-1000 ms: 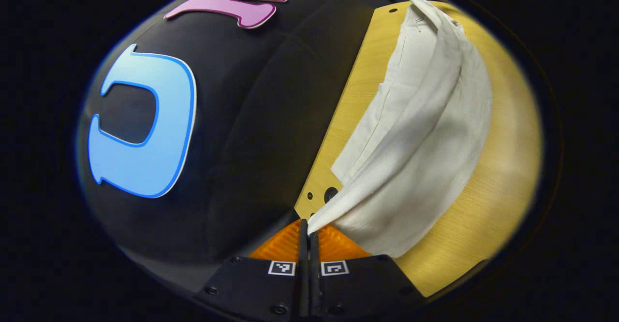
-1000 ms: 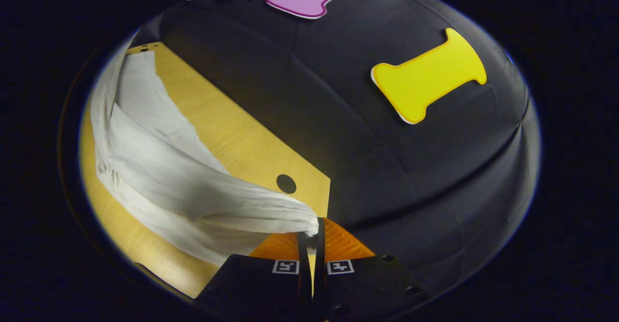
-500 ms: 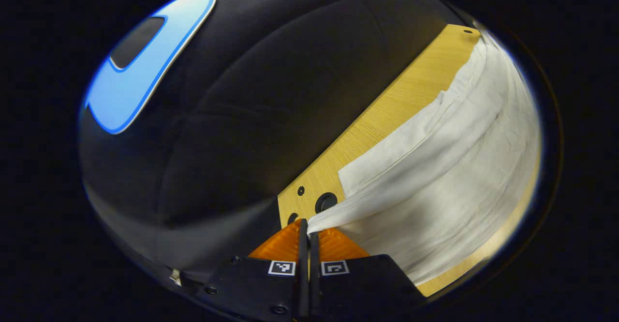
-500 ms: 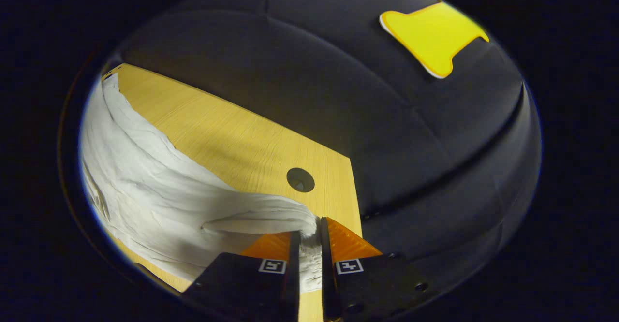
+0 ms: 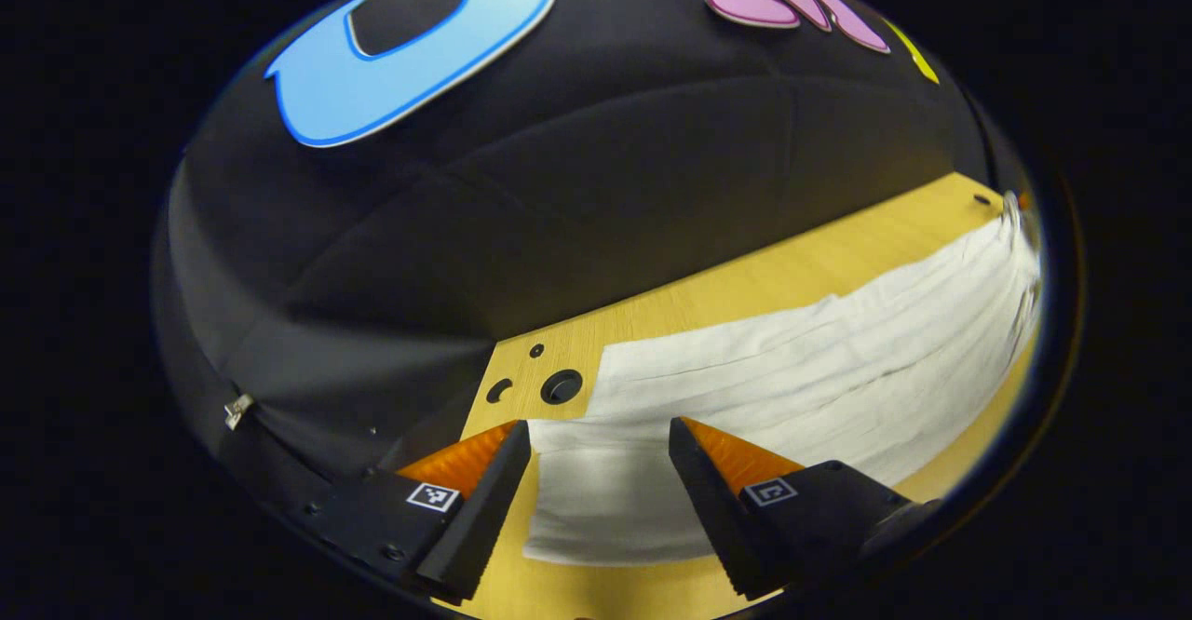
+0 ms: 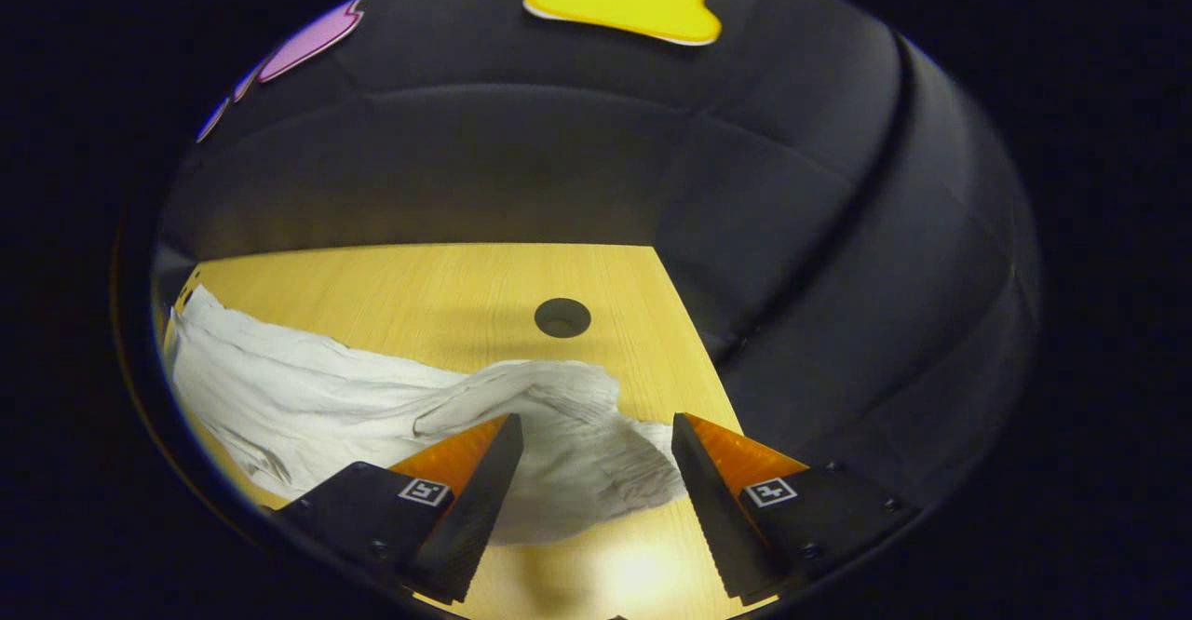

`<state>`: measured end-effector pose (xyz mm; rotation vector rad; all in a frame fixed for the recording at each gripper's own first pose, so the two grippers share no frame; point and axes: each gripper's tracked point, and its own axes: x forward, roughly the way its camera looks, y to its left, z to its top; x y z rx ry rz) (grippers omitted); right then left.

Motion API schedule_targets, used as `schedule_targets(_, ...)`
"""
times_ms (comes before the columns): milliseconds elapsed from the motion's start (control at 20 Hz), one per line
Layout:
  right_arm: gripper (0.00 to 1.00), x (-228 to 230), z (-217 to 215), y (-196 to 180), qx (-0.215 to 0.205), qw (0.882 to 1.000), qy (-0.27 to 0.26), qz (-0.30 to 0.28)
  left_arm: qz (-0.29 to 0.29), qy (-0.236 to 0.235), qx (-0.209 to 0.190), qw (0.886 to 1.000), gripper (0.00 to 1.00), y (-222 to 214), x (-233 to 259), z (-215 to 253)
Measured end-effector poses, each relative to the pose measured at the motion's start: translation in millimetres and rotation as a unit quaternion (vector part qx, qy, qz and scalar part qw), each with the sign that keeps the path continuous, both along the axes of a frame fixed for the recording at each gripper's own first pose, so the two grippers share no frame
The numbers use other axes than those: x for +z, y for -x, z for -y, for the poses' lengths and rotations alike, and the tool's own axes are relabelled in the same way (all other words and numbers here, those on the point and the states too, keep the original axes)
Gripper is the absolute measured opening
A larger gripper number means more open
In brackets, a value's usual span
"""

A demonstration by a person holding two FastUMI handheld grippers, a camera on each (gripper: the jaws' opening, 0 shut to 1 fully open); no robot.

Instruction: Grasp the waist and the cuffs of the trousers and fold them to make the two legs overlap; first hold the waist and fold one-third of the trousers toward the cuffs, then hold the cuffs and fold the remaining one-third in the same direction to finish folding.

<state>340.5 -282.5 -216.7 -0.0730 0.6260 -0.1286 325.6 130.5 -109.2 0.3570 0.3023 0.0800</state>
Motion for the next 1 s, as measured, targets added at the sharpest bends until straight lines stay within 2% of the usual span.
schedule_targets(150,0.98,-4,19,15,-0.041,0.998,-0.039,0.005,0.028,0.05,0.007,0.998,0.96,26,22,17)
schedule_targets(250,0.98,-11,28,20,-0.066,0.996,-0.06,0.004,0.052,0.06,0.042,0.996,0.97,50,36,12)
schedule_targets(350,0.94,-21,29,20,-0.084,0.993,-0.089,0.001,0.07,0.07,0.052,0.994,0.97,78,41,26)
schedule_targets(400,0.99,-25,30,21,-0.09,0.991,-0.1,-0.001,0.072,0.077,0.05,0.993,0.97,93,43,39)
schedule_targets(550,0.99,-27,34,21,-0.103,0.987,-0.12,-0.001,0.07,0.113,0.037,0.99,0.97,128,46,74)
schedule_targets(800,0.99,-44,33,23,-0.123,0.981,-0.153,-0.011,0.066,0.156,0.031,0.985,0.97,162,49,100)
schedule_targets(1000,0.99,-45,33,24,-0.12,0.984,-0.135,-0.009,0.065,0.179,0.045,0.981,0.97,177,48,98)
